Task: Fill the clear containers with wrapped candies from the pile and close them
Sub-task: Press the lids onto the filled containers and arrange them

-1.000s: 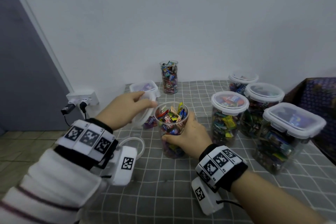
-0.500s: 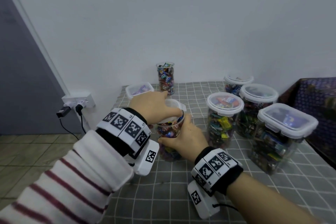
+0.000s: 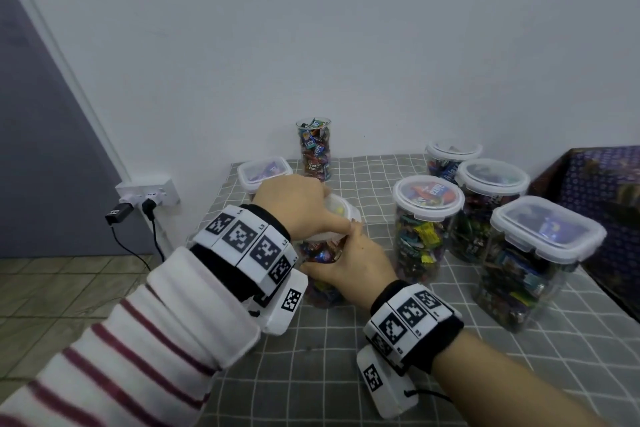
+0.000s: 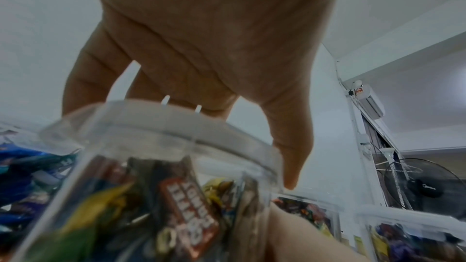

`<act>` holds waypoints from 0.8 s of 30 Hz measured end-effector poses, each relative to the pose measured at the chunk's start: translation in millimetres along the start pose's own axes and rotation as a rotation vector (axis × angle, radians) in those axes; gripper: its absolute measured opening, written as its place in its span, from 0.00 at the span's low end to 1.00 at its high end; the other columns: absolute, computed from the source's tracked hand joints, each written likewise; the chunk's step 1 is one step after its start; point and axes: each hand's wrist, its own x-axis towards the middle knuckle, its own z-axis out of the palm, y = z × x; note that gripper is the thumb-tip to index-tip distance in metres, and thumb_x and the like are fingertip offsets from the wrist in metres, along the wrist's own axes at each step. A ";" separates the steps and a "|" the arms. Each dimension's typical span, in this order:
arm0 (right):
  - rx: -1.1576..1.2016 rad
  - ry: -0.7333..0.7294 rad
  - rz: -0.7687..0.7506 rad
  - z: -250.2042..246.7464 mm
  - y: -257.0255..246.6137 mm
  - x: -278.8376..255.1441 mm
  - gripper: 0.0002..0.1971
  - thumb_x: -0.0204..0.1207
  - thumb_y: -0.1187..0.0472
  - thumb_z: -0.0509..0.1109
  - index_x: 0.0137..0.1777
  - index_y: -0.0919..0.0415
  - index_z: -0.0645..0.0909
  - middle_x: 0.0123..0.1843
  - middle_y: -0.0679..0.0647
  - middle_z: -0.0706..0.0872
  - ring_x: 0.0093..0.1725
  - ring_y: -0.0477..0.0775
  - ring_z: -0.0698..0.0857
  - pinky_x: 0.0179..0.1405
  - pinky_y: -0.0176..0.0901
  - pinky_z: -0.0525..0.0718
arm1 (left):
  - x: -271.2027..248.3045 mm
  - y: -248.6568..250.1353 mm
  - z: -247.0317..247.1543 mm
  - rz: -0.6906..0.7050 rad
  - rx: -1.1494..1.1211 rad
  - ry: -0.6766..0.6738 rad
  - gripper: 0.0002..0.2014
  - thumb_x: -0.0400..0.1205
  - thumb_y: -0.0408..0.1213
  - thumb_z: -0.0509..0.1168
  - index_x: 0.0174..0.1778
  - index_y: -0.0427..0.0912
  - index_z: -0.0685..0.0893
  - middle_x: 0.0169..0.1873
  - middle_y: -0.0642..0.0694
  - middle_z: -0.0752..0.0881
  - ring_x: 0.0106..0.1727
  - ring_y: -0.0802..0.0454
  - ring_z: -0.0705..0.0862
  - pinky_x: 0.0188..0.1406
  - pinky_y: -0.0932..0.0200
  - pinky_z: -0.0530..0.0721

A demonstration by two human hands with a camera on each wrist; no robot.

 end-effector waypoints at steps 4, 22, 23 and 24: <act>0.005 -0.019 0.013 -2.2 -2.7 -1.4 0.41 0.62 0.39 0.78 0.69 0.56 0.63 0.61 0.53 0.83 0.61 0.55 0.82 0.54 0.43 0.79 | 1.0 1.2 -3.3 0.001 0.015 -0.024 0.33 0.72 0.69 0.61 0.63 0.48 0.82 0.50 0.47 0.87 0.40 0.52 0.85 0.44 0.54 0.85; 0.279 0.219 -0.041 17.5 -5.8 -16.5 0.63 0.63 0.48 0.81 0.62 0.27 0.20 0.76 0.47 0.72 0.68 0.55 0.79 0.60 0.45 0.76 | 2.7 -5.4 2.0 0.001 0.037 -0.002 0.40 0.69 0.74 0.60 0.68 0.48 0.79 0.58 0.46 0.86 0.54 0.49 0.84 0.53 0.50 0.84; 0.271 0.213 -0.050 17.3 -5.6 -16.4 0.62 0.64 0.48 0.81 0.63 0.27 0.21 0.77 0.47 0.71 0.69 0.55 0.78 0.61 0.46 0.76 | 2.8 -5.4 2.1 0.001 0.042 -0.001 0.40 0.69 0.74 0.60 0.68 0.48 0.79 0.57 0.47 0.86 0.52 0.49 0.85 0.53 0.50 0.84; 0.263 0.202 -0.057 16.9 -5.1 -16.3 0.62 0.64 0.49 0.81 0.67 0.28 0.23 0.77 0.48 0.71 0.69 0.55 0.78 0.61 0.45 0.76 | 2.5 -5.4 2.0 0.001 0.045 0.002 0.39 0.70 0.74 0.59 0.68 0.49 0.79 0.56 0.47 0.87 0.48 0.50 0.85 0.53 0.51 0.84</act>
